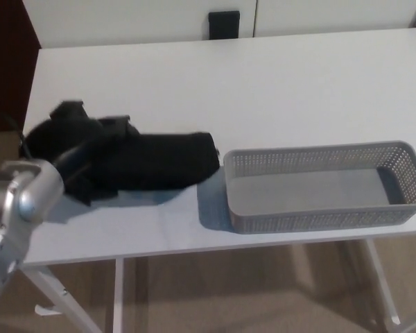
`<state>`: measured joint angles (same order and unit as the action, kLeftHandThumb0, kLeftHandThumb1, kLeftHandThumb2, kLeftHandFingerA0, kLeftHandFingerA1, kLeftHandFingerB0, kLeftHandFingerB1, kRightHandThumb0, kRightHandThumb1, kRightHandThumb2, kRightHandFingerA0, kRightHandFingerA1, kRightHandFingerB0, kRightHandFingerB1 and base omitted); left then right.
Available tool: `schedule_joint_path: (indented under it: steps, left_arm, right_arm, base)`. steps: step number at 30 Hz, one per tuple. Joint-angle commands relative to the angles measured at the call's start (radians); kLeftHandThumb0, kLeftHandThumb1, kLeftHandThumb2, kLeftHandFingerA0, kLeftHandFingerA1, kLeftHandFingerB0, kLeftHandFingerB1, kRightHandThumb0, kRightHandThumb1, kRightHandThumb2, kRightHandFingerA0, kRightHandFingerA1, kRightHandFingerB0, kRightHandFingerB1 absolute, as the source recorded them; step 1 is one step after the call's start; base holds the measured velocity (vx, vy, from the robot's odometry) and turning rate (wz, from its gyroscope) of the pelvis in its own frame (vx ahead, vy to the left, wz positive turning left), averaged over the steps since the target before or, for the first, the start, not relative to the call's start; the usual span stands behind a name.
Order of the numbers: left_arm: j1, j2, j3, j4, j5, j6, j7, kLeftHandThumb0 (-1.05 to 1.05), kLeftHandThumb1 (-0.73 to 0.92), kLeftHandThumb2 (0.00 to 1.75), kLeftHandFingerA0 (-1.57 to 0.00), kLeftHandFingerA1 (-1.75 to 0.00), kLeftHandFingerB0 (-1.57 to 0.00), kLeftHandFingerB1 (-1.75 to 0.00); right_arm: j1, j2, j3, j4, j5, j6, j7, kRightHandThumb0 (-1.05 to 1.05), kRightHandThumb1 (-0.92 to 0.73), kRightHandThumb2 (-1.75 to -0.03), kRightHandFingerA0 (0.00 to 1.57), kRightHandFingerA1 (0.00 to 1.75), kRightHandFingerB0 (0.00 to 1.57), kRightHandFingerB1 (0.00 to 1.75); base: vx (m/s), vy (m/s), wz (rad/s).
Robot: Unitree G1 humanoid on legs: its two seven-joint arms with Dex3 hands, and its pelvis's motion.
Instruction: The robot walk towards a table in front and pick up a black pencil case on the left hand side and put the pencil case into a small container on the right hand side
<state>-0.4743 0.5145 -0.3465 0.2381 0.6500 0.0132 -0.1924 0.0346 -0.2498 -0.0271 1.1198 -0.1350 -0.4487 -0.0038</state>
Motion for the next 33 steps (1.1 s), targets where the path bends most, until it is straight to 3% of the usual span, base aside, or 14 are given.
schedule_joint_path:
  steps: [1, 6, 8, 9, 16, 17, 18, 23, 24, 27, 28, 30, 31, 33]
  left_arm:
    - [-0.106, 0.036, 0.046, -0.03, 0.055, 0.08, -0.013, -0.33, 0.68, 0.71, -0.86, -1.52, -0.74, -0.59]
    - [-0.116, 0.031, 0.047, -0.033, 0.059, 0.093, -0.02, -0.33, 0.68, 0.71, -0.86, -1.52, -0.74, -0.59]
    - [-0.215, -0.033, 0.039, -0.105, 0.063, 0.137, -0.055, -0.22, 0.8, 0.63, -0.74, -1.66, -0.77, -0.67]
    - [-0.228, -0.053, 0.026, -0.123, 0.077, 0.155, -0.065, -0.22, 0.74, 0.63, -0.76, -1.62, -0.77, -0.54]
    - [-0.267, -0.14, -0.019, -0.178, 0.103, 0.213, -0.104, -0.32, 0.66, 0.7, -0.81, -1.47, -0.7, -0.55]
    - [-0.305, -0.246, -0.082, -0.186, 0.108, 0.212, -0.093, -0.25, 0.74, 0.59, -0.66, -1.68, -0.52, -0.92]
    - [-0.326, -0.297, -0.114, -0.197, 0.122, 0.248, -0.118, -0.29, 0.74, 0.65, -0.79, -1.46, -0.64, -0.46]
    - [-0.333, -0.324, -0.126, -0.205, 0.14, 0.28, -0.137, -0.29, 0.74, 0.65, -0.79, -1.46, -0.64, -0.46]
    - [-0.353, -0.474, -0.183, -0.205, 0.129, 0.341, -0.136, -0.33, 0.72, 0.65, -0.8, -1.53, -0.7, -0.58]
    - [-0.349, -0.497, -0.186, -0.211, 0.14, 0.359, -0.142, -0.33, 0.72, 0.65, -0.8, -1.53, -0.7, -0.58]
    - [-0.366, -0.57, -0.213, -0.165, 0.121, 0.387, -0.158, -0.31, 0.74, 0.62, -0.73, -1.22, -0.67, -0.52]
    - [-0.368, -0.583, -0.215, -0.159, 0.124, 0.393, -0.162, -0.31, 0.74, 0.62, -0.73, -1.22, -0.67, -0.52]
    - [-0.357, -0.65, -0.209, -0.122, 0.079, 0.419, -0.158, -0.25, 0.72, 0.63, -0.79, -1.45, -0.69, -0.65]
    - [-0.383, -0.701, -0.19, -0.059, 0.055, 0.43, -0.16, -0.27, 0.73, 0.64, -0.78, -1.48, -0.68, -0.65]
  right_arm:
    - [-0.001, -0.024, 0.0, -0.009, 0.001, 0.012, 0.009, -0.17, -0.5, -0.54, 0.75, 0.54, 0.63, 0.48]
    - [-0.002, -0.027, 0.0, -0.011, 0.003, 0.013, 0.012, -0.17, -0.5, -0.54, 0.75, 0.54, 0.63, 0.48]
    - [-0.012, -0.025, 0.011, -0.02, -0.01, 0.034, 0.001, -0.18, -0.5, -0.54, 0.73, 0.52, 0.63, 0.47]
    - [-0.013, -0.025, 0.012, -0.022, -0.01, 0.037, 0.001, -0.17, -0.51, -0.54, 0.74, 0.52, 0.62, 0.47]
    - [-0.013, -0.022, 0.013, -0.028, -0.004, 0.039, 0.005, -0.16, -0.5, -0.54, 0.76, 0.54, 0.63, 0.48]
    - [-0.031, -0.024, 0.012, -0.027, -0.004, 0.042, 0.005, -0.2, -0.49, -0.54, 0.77, 0.55, 0.64, 0.48]
    - [-0.04, -0.029, 0.018, -0.024, -0.013, 0.045, 0.0, -0.19, -0.49, -0.54, 0.8, 0.55, 0.64, 0.48]
    - [-0.045, -0.031, 0.022, -0.02, -0.017, 0.046, -0.003, -0.19, -0.49, -0.54, 0.8, 0.55, 0.64, 0.48]
    - [-0.053, -0.044, 0.031, -0.027, -0.029, 0.048, 0.003, -0.21, -0.5, -0.54, 0.77, 0.53, 0.64, 0.47]
    - [-0.052, -0.045, 0.036, -0.03, -0.031, 0.05, 0.002, -0.21, -0.5, -0.54, 0.77, 0.53, 0.64, 0.47]
    - [-0.056, -0.042, 0.036, -0.032, -0.027, 0.037, 0.008, -0.22, -0.49, -0.54, 0.77, 0.54, 0.64, 0.48]
    - [-0.056, -0.042, 0.036, -0.033, -0.027, 0.035, 0.009, -0.22, -0.49, -0.54, 0.77, 0.54, 0.64, 0.48]
    - [-0.041, -0.044, 0.039, -0.039, -0.03, 0.031, 0.004, -0.19, -0.49, -0.54, 0.78, 0.54, 0.65, 0.48]
    - [-0.064, -0.045, 0.042, -0.04, -0.031, 0.049, -0.001, -0.19, -0.49, -0.54, 0.79, 0.54, 0.64, 0.48]
  base:
    - [0.0, 0.0, 0.0]
    - [0.0, 0.0, 0.0]
    - [0.0, 0.0, 0.0]
    - [-0.06, -0.016, 0.09]
    - [-0.01, -0.002, 0.01]
    - [0.0, 0.0, 0.0]
    - [-0.07, -0.027, 0.07]
    - [-0.02, -0.005, 0.02]
    - [0.0, 0.0, 0.0]
    - [0.0, 0.0, 0.02]
    - [0.0, 0.0, 0.0]
    - [0.0, 0.0, 0.0]
    - [0.0, 0.0, 0.0]
    - [0.0, 0.0, 0.0]
